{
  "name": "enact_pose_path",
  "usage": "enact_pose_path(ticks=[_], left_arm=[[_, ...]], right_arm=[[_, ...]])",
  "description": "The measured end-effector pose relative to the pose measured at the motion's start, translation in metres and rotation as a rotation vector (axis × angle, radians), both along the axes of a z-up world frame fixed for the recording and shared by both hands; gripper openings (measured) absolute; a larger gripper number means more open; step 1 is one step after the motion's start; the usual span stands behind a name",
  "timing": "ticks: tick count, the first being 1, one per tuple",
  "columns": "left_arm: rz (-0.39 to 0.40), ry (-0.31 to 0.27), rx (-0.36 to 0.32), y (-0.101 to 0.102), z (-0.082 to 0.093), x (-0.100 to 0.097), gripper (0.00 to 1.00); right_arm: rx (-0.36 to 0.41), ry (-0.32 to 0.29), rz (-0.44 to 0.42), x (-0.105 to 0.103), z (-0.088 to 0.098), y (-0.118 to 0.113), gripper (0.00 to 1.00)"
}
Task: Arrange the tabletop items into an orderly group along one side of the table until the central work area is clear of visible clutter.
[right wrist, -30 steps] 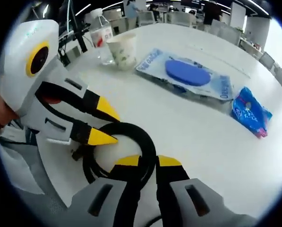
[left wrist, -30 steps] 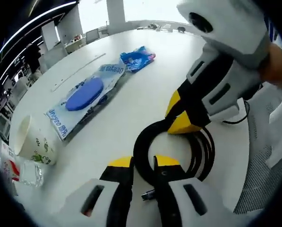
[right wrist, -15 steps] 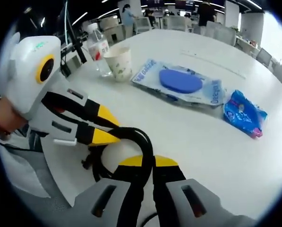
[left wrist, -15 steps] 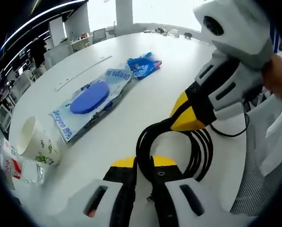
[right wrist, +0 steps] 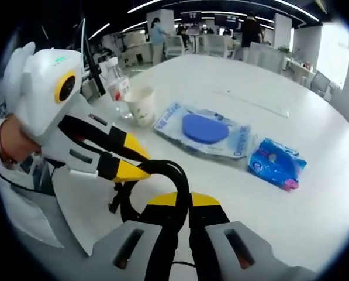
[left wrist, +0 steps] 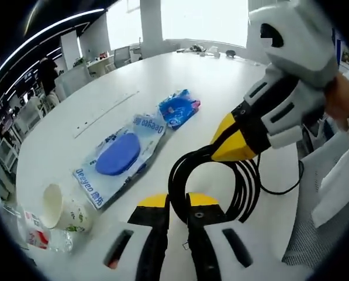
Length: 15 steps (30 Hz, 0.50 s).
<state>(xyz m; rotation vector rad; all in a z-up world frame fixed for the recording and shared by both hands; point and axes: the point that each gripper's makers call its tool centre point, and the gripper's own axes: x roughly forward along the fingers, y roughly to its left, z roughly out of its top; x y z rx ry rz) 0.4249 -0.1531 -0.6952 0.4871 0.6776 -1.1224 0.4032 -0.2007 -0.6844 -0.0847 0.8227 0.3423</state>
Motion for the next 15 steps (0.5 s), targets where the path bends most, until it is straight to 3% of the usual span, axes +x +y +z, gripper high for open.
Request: enact_pose_path(ticks=[15], left_arm=[[-0.057, -0.005, -0.072, -0.061, 0.031, 0.008, 0.08]], right_arm=[[-0.044, -0.062, -0.045, 0.007, 0.032, -0.060, 0.02]])
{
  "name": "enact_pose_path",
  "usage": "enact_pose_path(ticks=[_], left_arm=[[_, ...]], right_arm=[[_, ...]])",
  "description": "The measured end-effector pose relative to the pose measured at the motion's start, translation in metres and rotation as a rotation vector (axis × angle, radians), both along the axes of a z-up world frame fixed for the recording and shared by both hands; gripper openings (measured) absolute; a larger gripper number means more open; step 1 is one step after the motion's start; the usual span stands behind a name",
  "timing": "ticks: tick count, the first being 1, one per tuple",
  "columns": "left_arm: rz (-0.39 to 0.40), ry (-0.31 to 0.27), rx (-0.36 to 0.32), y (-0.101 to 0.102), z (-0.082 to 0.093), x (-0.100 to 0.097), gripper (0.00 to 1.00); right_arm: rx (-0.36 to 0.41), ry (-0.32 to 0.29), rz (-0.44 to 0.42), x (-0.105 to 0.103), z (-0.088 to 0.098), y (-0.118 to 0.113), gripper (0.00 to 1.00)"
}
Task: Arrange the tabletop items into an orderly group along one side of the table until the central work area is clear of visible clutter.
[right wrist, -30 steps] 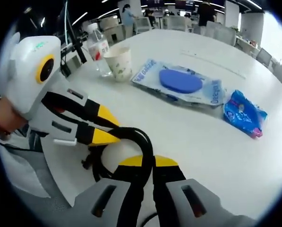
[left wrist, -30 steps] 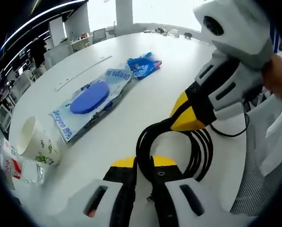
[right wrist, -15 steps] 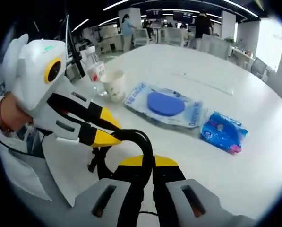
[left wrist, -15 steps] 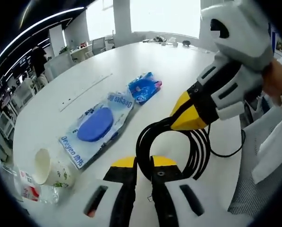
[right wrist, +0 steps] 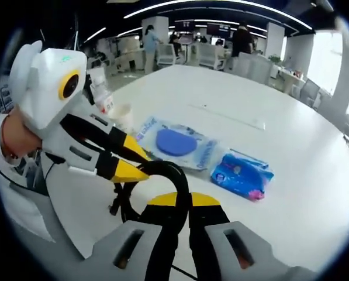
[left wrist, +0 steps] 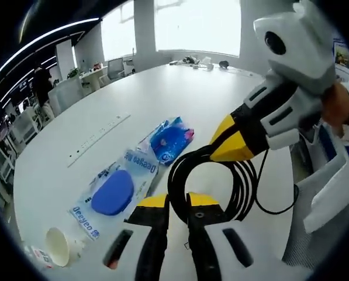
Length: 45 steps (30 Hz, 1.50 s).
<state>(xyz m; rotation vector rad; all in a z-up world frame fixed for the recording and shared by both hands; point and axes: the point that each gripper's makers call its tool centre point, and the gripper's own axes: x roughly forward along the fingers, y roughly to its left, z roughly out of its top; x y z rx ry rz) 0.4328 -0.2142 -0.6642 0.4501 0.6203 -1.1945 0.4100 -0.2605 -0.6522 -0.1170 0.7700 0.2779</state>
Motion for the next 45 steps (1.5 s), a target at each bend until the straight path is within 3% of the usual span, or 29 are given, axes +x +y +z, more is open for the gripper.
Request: enact_pose_path(ticks=[9, 17, 28, 42, 45], left_arm=[[-0.036, 0.023, -0.011, -0.043, -0.003, 0.002, 0.09], [-0.047, 0.079, 0.003, -0.071, -0.025, 0.005, 0.08], [-0.006, 0.158, 0.050, -0.088, -0.060, 0.008, 0.09], [0.014, 0.185, 0.098, -0.094, -0.084, 0.017, 0.08], [0.004, 0.185, 0.102, -0.096, -0.087, 0.015, 0.08]], right_arm=[[-0.015, 0.004, -0.039, 0.002, -0.003, -0.044, 0.02], [-0.023, 0.029, -0.057, 0.004, -0.022, -0.070, 0.02], [0.014, 0.089, -0.062, 0.008, -0.061, -0.089, 0.02], [0.065, 0.121, -0.069, 0.017, -0.089, -0.098, 0.03], [0.042, 0.136, -0.053, 0.015, -0.095, -0.098, 0.03]])
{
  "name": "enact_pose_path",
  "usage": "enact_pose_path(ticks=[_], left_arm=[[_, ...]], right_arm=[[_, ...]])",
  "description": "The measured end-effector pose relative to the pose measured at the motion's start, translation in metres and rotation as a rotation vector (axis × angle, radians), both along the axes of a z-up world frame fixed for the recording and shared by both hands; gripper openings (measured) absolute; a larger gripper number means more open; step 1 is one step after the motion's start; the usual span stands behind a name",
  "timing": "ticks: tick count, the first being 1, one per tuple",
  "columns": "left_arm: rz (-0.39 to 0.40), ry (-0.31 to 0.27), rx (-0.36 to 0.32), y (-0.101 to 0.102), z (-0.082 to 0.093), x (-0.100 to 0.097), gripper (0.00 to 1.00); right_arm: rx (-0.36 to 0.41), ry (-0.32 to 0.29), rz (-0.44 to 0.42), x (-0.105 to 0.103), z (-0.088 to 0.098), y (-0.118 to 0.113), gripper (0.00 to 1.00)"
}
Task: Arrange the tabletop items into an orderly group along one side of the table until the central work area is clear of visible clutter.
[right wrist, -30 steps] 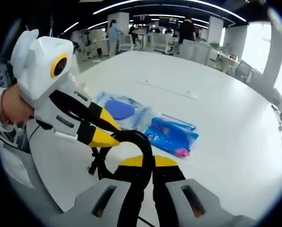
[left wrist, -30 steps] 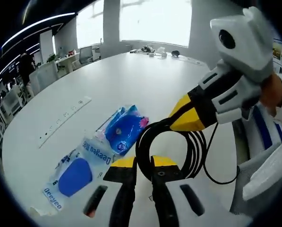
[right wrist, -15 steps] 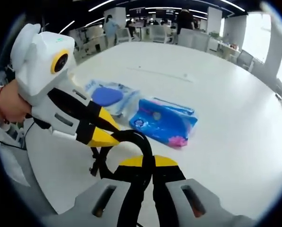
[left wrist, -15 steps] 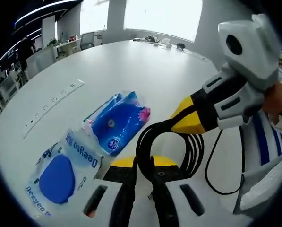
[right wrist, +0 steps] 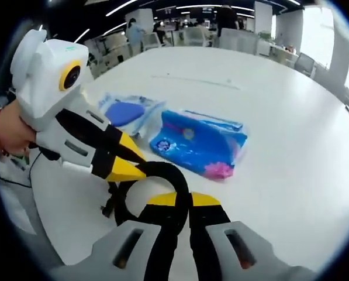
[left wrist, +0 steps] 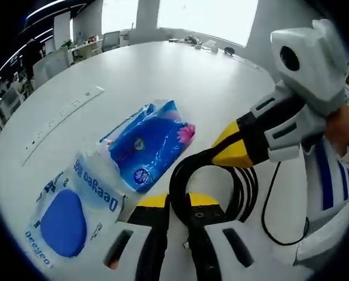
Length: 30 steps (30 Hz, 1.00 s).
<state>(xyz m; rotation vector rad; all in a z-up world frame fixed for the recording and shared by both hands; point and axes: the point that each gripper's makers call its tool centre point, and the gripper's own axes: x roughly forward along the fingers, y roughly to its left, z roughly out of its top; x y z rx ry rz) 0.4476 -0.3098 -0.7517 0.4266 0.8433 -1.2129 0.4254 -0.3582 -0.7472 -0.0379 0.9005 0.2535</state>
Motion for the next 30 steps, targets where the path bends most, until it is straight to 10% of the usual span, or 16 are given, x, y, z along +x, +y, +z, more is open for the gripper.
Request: enact_pose_path(ticks=[30], left_arm=[[0.008, -0.006, -0.049, -0.002, 0.007, -0.003, 0.17]], right_arm=[[-0.066, -0.036, 0.009, -0.003, 0.000, -0.011, 0.17]])
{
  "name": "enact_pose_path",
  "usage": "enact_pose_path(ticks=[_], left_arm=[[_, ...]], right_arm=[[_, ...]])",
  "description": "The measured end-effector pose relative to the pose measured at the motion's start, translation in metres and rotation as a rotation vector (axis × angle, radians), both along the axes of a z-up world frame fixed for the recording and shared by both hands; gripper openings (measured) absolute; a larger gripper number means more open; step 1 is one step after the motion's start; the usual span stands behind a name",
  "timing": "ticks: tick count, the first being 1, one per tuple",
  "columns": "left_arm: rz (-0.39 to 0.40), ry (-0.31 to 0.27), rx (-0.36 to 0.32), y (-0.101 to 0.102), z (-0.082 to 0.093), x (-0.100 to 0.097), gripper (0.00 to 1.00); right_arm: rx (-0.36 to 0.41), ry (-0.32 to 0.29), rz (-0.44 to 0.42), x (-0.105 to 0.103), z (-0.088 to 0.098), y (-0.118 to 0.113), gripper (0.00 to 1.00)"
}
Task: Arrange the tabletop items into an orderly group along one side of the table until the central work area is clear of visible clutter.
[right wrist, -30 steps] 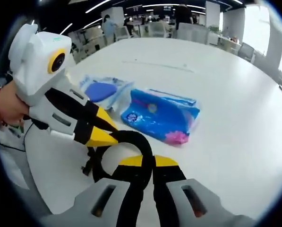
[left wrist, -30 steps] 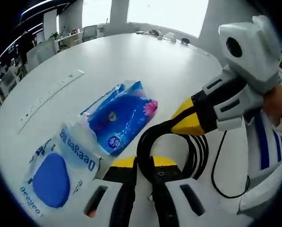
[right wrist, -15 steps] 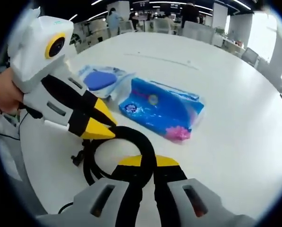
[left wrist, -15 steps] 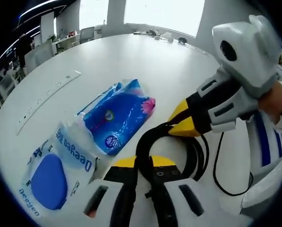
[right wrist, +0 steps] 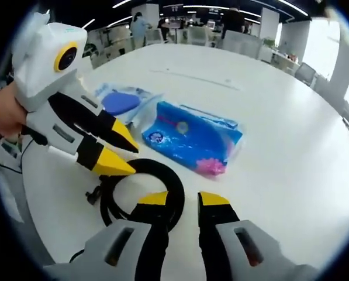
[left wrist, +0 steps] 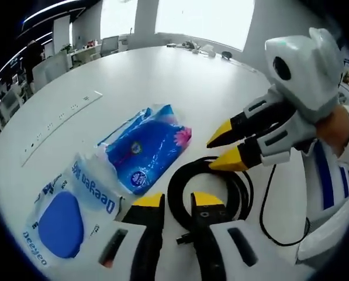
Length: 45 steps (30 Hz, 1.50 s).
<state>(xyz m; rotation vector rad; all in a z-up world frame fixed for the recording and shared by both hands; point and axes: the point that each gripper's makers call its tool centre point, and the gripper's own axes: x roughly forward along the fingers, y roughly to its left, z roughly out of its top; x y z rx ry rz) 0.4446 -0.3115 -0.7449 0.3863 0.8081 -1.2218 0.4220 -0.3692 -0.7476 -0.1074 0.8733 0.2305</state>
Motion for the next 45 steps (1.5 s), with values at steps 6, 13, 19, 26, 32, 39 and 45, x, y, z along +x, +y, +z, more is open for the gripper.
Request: enact_pose_path(ticks=[6, 13, 19, 26, 32, 39, 45], left_arm=[[-0.002, -0.002, -0.019, 0.000, 0.007, 0.000, 0.22], [0.010, 0.009, -0.048, 0.002, 0.015, 0.000, 0.30], [0.015, 0.007, -0.079, 0.005, 0.024, 0.000, 0.35], [0.016, 0.003, -0.123, 0.007, 0.039, 0.000, 0.41], [0.021, -0.025, -0.157, 0.015, 0.056, 0.003, 0.47], [0.050, -0.035, -0.189, 0.029, 0.069, 0.006, 0.52], [0.058, -0.063, -0.207, 0.044, 0.082, 0.008, 0.56]], right_arm=[[0.002, -0.011, 0.002, -0.001, 0.004, 0.001, 0.21], [0.008, -0.033, 0.008, 0.000, 0.013, 0.006, 0.27], [0.006, -0.060, 0.012, 0.002, 0.027, 0.008, 0.29], [0.001, -0.091, 0.025, 0.004, 0.041, 0.011, 0.32], [0.007, -0.118, 0.037, 0.005, 0.052, 0.016, 0.35], [0.021, -0.140, 0.040, 0.003, 0.064, 0.019, 0.37], [0.052, -0.176, 0.043, 0.001, 0.080, 0.021, 0.43]])
